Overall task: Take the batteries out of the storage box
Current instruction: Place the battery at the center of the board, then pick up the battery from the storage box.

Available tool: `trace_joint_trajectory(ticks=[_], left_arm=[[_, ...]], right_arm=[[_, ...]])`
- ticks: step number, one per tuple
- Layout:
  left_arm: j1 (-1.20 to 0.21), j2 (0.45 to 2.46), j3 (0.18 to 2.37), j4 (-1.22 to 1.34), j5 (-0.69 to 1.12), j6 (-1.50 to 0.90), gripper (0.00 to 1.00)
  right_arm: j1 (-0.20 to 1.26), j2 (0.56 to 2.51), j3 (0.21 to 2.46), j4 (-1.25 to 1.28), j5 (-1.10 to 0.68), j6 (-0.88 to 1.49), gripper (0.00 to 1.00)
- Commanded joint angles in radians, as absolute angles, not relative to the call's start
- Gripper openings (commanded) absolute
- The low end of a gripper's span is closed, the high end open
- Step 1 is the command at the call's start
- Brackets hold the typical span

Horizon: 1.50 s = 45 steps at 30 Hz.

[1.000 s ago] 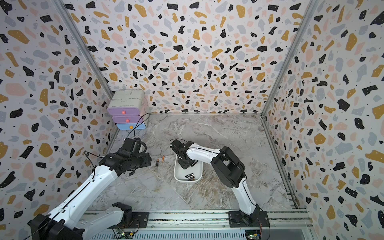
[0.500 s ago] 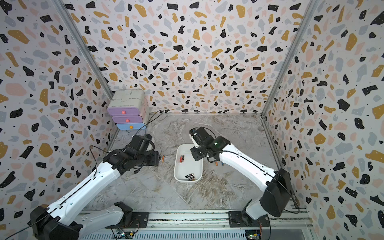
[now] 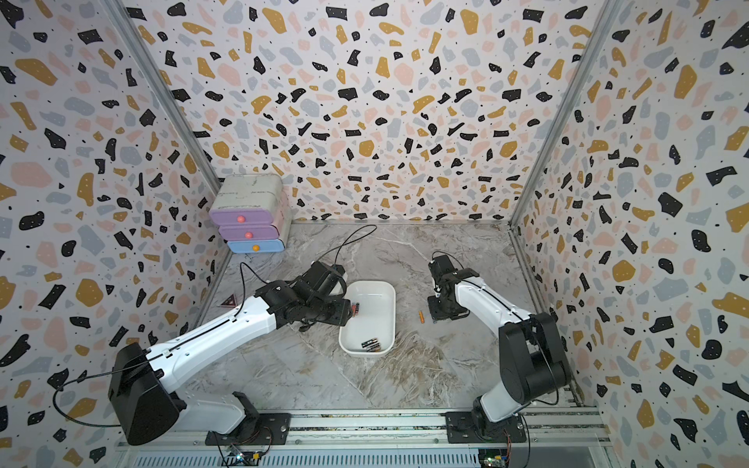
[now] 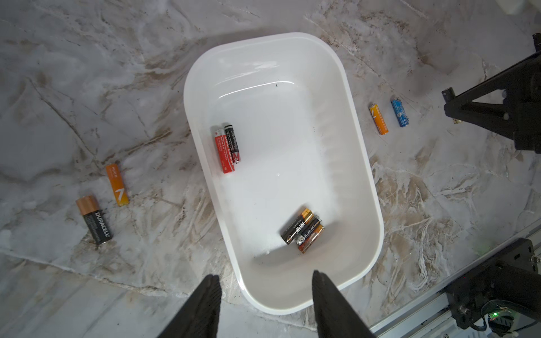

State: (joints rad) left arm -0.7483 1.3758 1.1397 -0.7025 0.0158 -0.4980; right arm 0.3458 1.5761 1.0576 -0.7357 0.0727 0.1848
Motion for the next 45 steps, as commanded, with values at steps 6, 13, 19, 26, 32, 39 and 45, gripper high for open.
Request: trace_joint_trajectory(ticks=[6,13,19,26,32,39,45], left_arm=[[-0.753,1.369,1.119,-0.697,-0.002,-0.511,0.54],[-0.753,1.505,1.241,-0.838,-0.013,-0.533,0.53],[-0.753,1.590,1.317,-0.879,-0.051,-0.549,0.53],[-0.752,1.682,1.417,-0.907,-0.061,-0.556,0.53],[-0.753,1.763,1.451,-0.925,-0.043,-0.567,0.54],[-0.753,1.814,1.464,-0.914,-0.052,-0.574,0.53],[-0.753,1.886,1.496,-0.901,-0.064,-0.573,0.50]], right_arm=[[0.292,1.738,1.166,-0.690,0.089,0.152,0.00],[0.284,1.784,1.154,-0.683,0.090,0.173,0.00],[0.284,1.785,1.125,-0.666,0.102,0.189,0.04],[0.284,1.790,1.121,-0.655,0.118,0.195,0.14],[0.284,1.765,1.115,-0.646,0.113,0.195,0.24],[0.282,1.651,1.127,-0.693,0.114,0.212,0.34],[0.282,1.407,1.084,-0.662,0.143,0.202,0.43]])
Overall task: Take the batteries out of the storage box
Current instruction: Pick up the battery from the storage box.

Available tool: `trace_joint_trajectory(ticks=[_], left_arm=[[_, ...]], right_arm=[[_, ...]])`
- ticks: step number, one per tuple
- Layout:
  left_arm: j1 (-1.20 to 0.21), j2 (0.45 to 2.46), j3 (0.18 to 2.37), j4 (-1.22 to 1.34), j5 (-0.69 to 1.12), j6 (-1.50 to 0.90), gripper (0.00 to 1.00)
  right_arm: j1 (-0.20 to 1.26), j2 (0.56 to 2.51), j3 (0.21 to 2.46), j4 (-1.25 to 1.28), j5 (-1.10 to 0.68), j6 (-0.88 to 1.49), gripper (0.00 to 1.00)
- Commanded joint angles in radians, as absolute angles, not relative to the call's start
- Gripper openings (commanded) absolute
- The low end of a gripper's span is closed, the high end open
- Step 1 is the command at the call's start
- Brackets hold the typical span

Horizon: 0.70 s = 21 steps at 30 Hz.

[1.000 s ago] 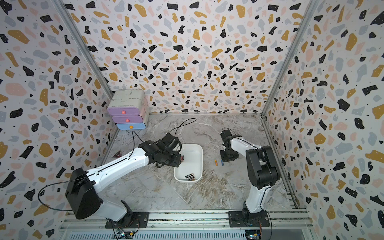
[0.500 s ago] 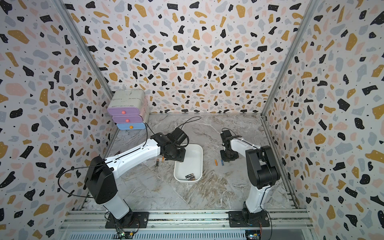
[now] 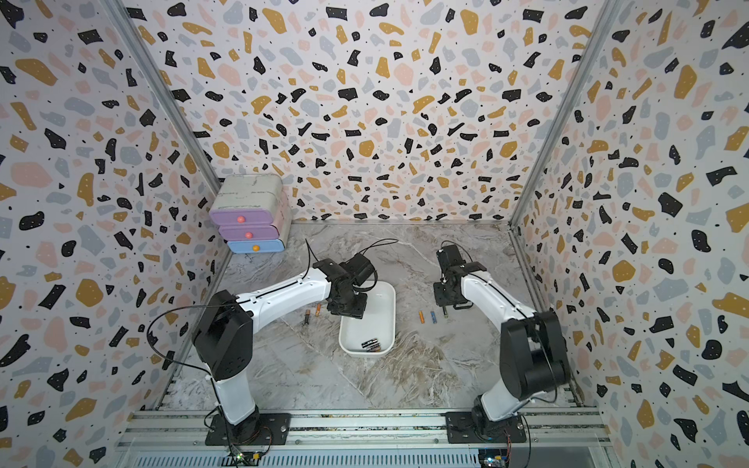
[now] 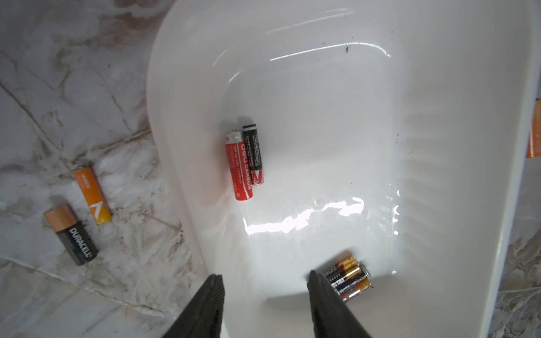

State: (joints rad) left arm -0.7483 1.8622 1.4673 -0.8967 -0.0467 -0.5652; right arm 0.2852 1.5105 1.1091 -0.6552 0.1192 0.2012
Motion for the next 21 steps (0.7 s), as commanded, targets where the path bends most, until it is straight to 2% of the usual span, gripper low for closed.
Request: trace_joint_trajectory(ticks=[1,7,21], left_arm=[[-0.753,1.899,1.499,-0.893,-0.063,-0.573,0.49],[-0.753,1.981,1.561,-0.876,-0.095,-0.566,0.46],[-0.748,2.187,1.717,-0.908,-0.192,-0.556,0.46]], right_arm=[[0.282,1.365,1.068,-0.645,0.140,0.196,0.43],[0.282,1.181,0.986,-0.569,0.141,0.171,0.48],[0.282,1.070,0.929,-0.521,0.092,0.145,0.47]])
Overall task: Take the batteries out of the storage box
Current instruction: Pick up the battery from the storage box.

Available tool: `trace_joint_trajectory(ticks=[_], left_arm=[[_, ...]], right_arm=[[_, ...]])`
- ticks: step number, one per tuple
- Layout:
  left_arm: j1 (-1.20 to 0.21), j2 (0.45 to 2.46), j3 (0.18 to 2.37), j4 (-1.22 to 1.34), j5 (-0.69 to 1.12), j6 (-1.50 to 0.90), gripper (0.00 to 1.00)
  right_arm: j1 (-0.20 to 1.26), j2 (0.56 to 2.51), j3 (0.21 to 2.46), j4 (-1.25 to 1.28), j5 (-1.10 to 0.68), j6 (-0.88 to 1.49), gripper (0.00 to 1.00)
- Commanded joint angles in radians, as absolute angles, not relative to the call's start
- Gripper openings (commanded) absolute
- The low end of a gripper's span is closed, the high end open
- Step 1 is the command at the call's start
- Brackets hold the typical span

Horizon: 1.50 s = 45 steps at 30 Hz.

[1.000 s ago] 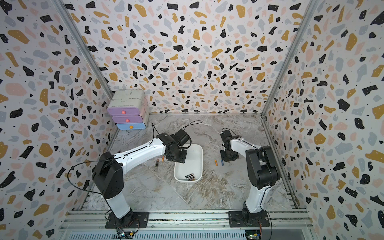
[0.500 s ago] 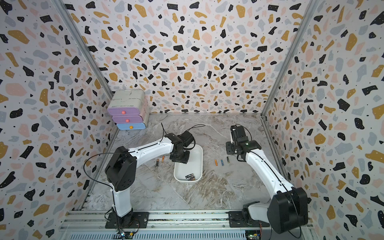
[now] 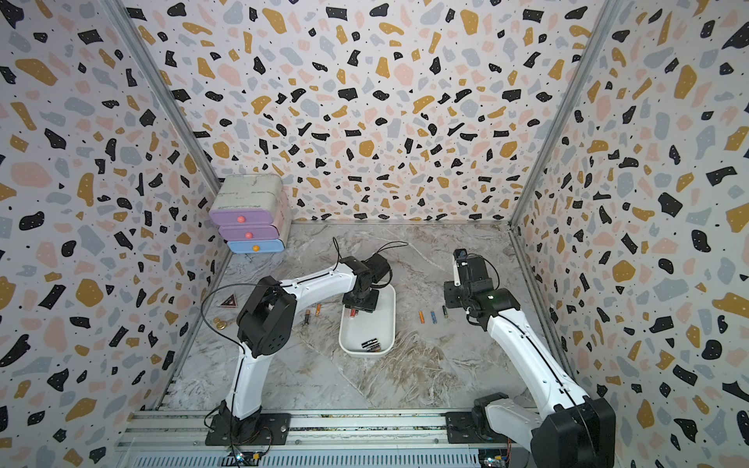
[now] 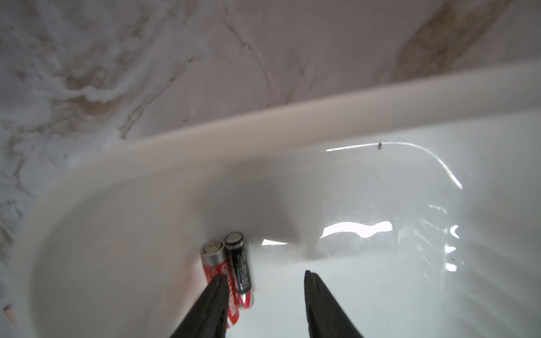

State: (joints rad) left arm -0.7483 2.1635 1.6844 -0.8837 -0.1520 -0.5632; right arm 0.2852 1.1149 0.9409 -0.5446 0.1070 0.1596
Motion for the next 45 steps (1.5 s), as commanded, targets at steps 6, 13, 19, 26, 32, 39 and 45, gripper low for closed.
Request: trace_joint_trajectory(ticks=[6,13,19,26,32,39,45], left_arm=[[-0.745,2.249,1.766,-0.916,-0.169,-0.555,0.46],[-0.747,2.239,1.743,-0.877,-0.124,-0.560,0.21],[-0.746,2.241,1.712,-0.875,-0.120,-0.565,0.21],[-0.747,2.214,1.642,-0.841,-0.087,-0.577,0.25],[-0.748,2.211,1.627,-0.826,-0.043,-0.582,0.09],[-0.748,2.190,1.629,-0.828,-0.033,-0.581,0.01],[-0.748,2.132,1.665,-0.865,-0.031,-0.577,0.00]], right_arm=[[0.282,1.035,0.920,-0.515,0.098,0.139,0.47],[0.282,1.001,0.907,-0.497,0.109,0.138,0.48],[0.282,1.002,0.909,-0.498,0.121,0.135,0.49],[0.282,0.998,0.909,-0.491,0.138,0.135,0.50],[0.282,0.996,0.910,-0.490,0.160,0.134,0.52],[0.282,0.995,0.910,-0.486,0.174,0.135,0.54],[0.282,0.996,0.908,-0.487,0.179,0.137,0.55]])
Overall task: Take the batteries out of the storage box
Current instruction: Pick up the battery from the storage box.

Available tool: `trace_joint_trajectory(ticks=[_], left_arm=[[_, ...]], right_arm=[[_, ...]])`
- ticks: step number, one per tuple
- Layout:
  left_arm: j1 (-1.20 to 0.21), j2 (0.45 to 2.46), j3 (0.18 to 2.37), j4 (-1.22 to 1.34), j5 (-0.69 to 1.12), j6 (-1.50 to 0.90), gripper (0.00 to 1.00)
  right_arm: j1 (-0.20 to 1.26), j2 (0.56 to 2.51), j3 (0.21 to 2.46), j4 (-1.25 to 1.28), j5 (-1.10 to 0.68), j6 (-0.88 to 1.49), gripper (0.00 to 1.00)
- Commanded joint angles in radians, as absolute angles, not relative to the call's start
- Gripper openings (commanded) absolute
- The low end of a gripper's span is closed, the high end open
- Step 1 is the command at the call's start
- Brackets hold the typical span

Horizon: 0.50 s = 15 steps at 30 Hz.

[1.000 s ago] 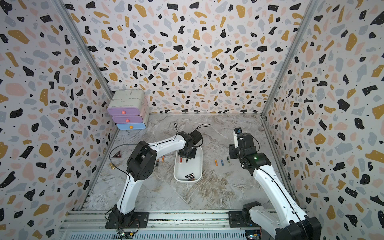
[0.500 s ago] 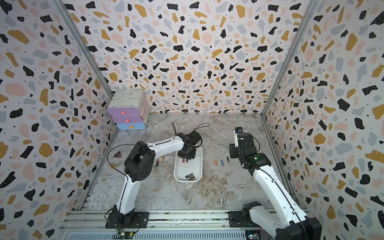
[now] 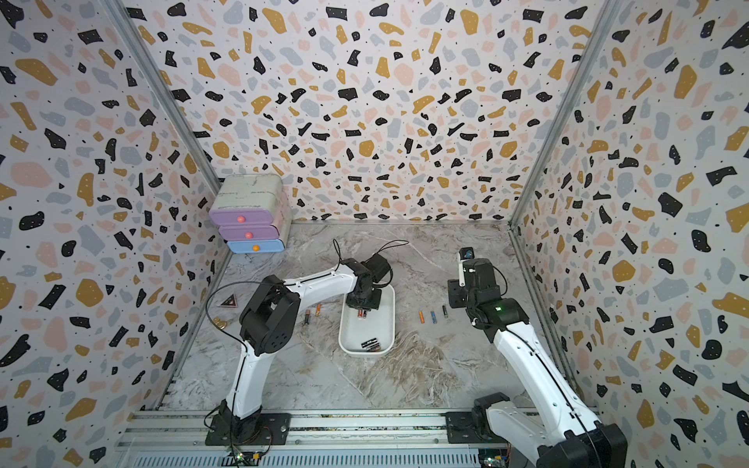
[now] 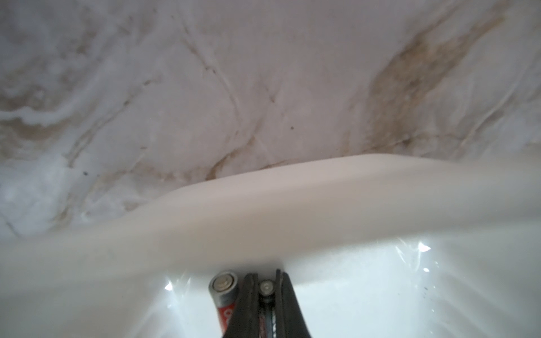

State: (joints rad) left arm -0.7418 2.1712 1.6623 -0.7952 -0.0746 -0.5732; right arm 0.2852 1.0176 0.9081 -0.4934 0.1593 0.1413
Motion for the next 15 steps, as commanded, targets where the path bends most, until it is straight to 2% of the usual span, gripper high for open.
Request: trace_joint_trajectory(ticks=[1,15], left_arm=[[-0.748,2.109,1.666,-0.866,-0.025,-0.577,0.00],[-0.706,1.762,1.687,-0.995,-0.075,-0.560,0.00]], right_arm=[[0.282,0.997,0.909,-0.487,0.181,0.136,0.55],[0.282,0.992,0.906,-0.491,0.190,0.137,0.56]])
